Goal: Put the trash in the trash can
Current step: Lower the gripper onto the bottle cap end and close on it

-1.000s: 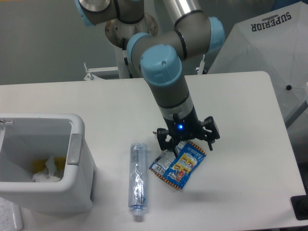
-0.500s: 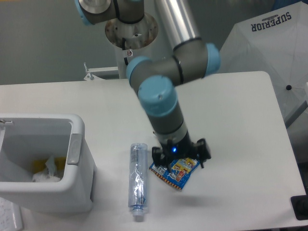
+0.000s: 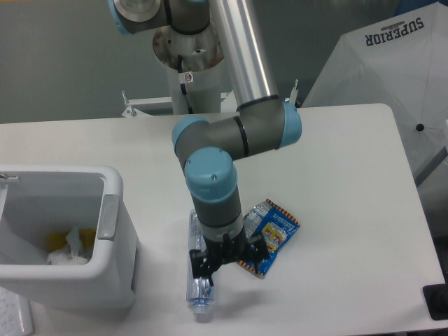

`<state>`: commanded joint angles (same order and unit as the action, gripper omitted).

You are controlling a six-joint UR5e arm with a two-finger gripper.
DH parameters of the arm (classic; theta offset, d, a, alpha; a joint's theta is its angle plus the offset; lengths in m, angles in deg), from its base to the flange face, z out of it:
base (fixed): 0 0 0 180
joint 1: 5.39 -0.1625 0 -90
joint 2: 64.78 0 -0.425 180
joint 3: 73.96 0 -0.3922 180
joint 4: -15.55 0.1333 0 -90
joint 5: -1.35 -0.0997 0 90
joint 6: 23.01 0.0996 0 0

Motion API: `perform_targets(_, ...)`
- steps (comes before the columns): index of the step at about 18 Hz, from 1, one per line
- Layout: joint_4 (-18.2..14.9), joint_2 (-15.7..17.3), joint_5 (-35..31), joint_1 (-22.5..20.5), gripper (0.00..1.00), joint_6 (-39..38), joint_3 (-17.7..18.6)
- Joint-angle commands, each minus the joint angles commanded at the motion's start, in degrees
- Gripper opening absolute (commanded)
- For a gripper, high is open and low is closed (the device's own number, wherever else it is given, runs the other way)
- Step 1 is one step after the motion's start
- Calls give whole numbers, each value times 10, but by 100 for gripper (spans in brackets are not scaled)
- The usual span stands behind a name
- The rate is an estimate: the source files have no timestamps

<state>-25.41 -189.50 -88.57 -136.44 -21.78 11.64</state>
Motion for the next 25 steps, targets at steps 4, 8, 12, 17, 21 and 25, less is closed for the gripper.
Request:
perform_targets(4,17,-9,-20,11,100,-2,6)
perform_targets(8,17,-25,-24,31,100,4,8)
perform_targets(12,16,-32,-24,38,100,13,12)
perform_targets(17,18,-45,-24,44,100,18,14)
perform_targets(21,18,-49,-24,43,99,21,13)
perform_targets(25,18,-49,-24,43,81,22,12)
